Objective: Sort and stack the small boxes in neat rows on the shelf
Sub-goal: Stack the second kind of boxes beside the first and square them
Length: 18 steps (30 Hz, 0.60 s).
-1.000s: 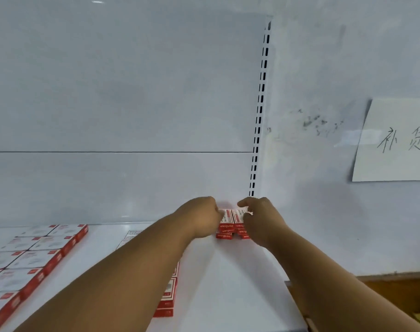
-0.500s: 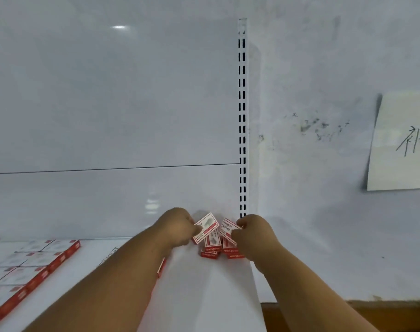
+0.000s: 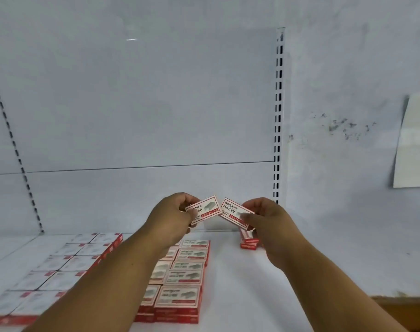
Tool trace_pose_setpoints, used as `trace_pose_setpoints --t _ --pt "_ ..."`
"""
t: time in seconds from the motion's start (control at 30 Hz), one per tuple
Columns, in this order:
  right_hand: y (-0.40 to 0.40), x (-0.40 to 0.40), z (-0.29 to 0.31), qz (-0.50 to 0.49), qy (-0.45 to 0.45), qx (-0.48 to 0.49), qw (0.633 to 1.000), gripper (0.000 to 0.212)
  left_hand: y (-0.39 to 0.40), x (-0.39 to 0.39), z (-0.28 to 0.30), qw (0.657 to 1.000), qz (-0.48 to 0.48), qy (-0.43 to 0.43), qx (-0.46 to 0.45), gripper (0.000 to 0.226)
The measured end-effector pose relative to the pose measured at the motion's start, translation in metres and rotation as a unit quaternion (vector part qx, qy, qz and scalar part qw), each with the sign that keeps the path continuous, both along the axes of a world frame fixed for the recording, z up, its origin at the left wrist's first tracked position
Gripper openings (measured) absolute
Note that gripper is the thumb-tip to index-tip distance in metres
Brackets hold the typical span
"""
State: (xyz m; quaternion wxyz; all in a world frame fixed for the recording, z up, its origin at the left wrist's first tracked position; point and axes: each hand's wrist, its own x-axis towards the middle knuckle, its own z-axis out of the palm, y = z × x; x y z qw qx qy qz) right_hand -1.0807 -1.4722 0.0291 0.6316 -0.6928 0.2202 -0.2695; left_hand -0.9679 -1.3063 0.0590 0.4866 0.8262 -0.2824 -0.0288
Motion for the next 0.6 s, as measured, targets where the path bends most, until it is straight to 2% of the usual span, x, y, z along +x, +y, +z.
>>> trace_pose_setpoints --t 0.13,0.37,0.5,0.6 --pt "0.04 0.007 -0.004 0.014 0.04 -0.06 0.997 0.008 0.053 0.016 -0.005 0.997 -0.004 -0.012 0.071 0.017" --pt "0.083 0.025 -0.018 -0.008 0.134 -0.129 0.983 0.01 0.099 0.04 -0.028 0.995 -0.018 0.006 0.102 0.013" --pt "0.094 0.034 -0.021 -0.033 0.198 -0.213 0.956 0.014 0.1 0.05 -0.041 0.992 -0.027 0.001 0.125 0.012" --pt "0.1 0.04 -0.022 -0.028 0.245 -0.283 0.927 0.02 0.097 0.051 -0.046 0.983 -0.027 -0.048 0.173 0.013"
